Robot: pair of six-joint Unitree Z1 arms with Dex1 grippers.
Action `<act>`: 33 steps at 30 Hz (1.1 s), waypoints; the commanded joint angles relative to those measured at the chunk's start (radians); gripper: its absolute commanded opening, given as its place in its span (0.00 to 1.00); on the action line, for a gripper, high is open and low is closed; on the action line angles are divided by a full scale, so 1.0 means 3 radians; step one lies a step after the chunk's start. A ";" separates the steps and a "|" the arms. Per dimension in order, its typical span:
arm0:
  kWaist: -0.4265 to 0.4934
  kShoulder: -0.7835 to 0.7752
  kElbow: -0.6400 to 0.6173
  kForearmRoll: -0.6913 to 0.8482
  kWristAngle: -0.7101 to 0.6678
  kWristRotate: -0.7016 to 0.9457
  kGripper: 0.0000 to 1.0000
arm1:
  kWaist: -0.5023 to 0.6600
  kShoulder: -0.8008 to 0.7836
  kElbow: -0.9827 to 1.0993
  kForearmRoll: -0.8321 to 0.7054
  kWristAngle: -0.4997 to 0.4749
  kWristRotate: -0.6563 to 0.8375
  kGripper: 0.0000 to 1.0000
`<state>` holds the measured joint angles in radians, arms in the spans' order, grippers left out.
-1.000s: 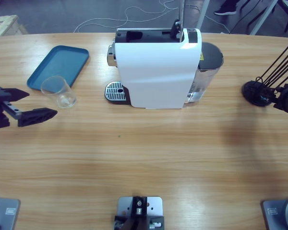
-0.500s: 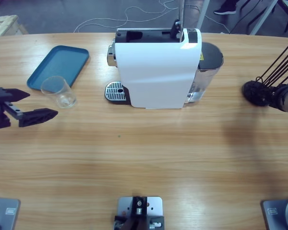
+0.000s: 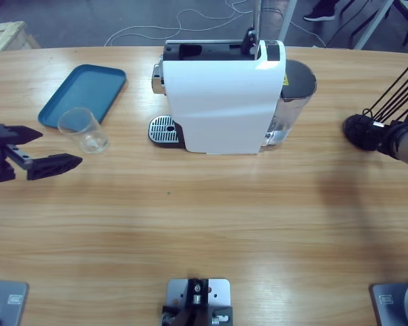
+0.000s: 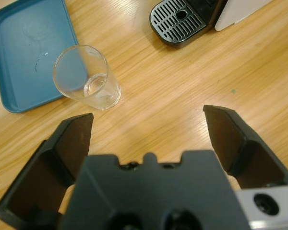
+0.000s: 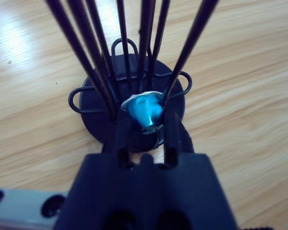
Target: Pour coffee
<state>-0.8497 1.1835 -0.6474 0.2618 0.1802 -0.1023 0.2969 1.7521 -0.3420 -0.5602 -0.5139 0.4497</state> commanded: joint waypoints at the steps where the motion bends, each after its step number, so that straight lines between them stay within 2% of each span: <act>1: 0.0025 0.0115 0.0009 -0.0024 -0.0018 0.0060 0.99 | -0.0022 0.0110 0.0101 -0.0149 0.0013 -0.0145 0.00; 5: 0.0025 0.0116 0.0005 -0.0024 -0.0018 0.0060 0.99 | 0.0004 -0.0078 0.0133 -0.0178 0.0005 -0.0250 0.00; 9: 0.0025 0.0120 0.0005 -0.0024 -0.0018 0.0060 0.99 | 0.0075 -0.0526 0.0092 -0.0051 -0.0005 -0.0433 0.00; 11: 0.0025 0.0118 0.0008 -0.0024 -0.0018 0.0060 0.99 | 0.0118 -0.0853 0.0033 0.0280 -0.0005 -0.0497 0.00; 17: 0.0025 0.0120 0.0007 -0.0024 -0.0018 0.0060 0.99 | 0.0147 -0.1533 -0.0796 0.1434 -0.0018 -0.0628 0.00; 27: 0.0025 0.0128 0.0010 -0.0024 -0.0028 0.0060 0.99 | 0.0167 -0.2009 -0.2132 0.2938 0.0011 -0.0883 0.00; 29: 0.0025 0.0131 0.0010 -0.0024 -0.0041 0.0060 0.99 | 0.0387 -0.2073 -0.2285 0.3012 0.0144 -0.1144 0.00; 30: 0.0025 0.0138 0.0010 -0.0024 -0.0059 0.0060 0.99 | 0.0676 -0.2084 -0.2353 0.3008 0.0259 -0.1415 0.00; 33: 0.0025 0.0174 0.0000 -0.0026 -0.0078 0.0060 0.99 | 0.1336 -0.2000 -0.2395 0.3047 0.0850 -0.2029 0.00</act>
<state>-0.8493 1.1894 -0.6475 0.2618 0.1774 -0.1022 0.4029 1.1626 -1.0111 0.3092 -0.4830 0.1188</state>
